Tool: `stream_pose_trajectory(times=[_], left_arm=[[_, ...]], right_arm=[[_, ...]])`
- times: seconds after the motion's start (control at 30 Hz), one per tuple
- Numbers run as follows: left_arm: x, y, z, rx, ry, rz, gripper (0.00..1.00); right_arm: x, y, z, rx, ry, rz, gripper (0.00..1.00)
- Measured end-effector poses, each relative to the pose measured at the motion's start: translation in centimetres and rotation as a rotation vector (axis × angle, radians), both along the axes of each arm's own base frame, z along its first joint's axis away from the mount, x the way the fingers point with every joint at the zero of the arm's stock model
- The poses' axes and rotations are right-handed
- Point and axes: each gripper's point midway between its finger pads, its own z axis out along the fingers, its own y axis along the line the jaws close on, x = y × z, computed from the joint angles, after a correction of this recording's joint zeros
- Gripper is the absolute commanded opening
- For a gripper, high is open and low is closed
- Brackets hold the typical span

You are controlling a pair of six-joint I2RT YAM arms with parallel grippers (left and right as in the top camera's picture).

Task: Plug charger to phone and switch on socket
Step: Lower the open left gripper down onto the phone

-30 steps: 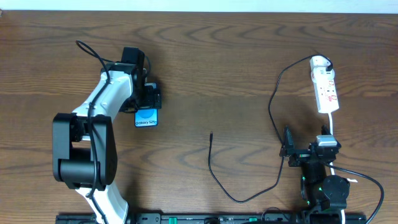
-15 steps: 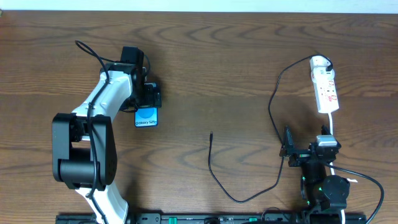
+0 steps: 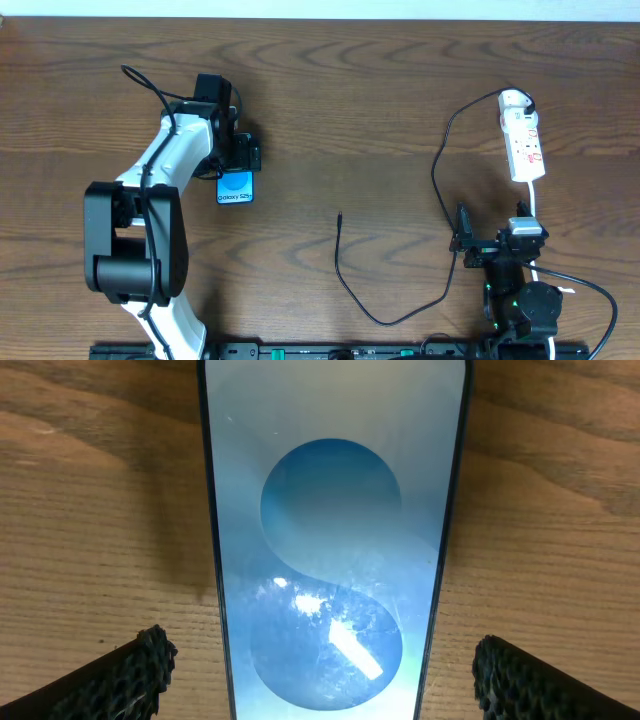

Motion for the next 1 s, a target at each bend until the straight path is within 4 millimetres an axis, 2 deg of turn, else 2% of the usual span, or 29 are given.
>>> stream_pose_trajectory(times=[0.27,1.0], left_arm=[[-0.13,0.01,-0.65,0.001,0.017,0.000,0.98],[0.20,-0.41,-0.64,0.005,0.002,-0.011,0.98]], right_arm=[[0.00,0.00,-0.01,0.000,0.000,0.000,0.99],[0.00,0.01,0.00,0.000,0.000,0.000,0.99]])
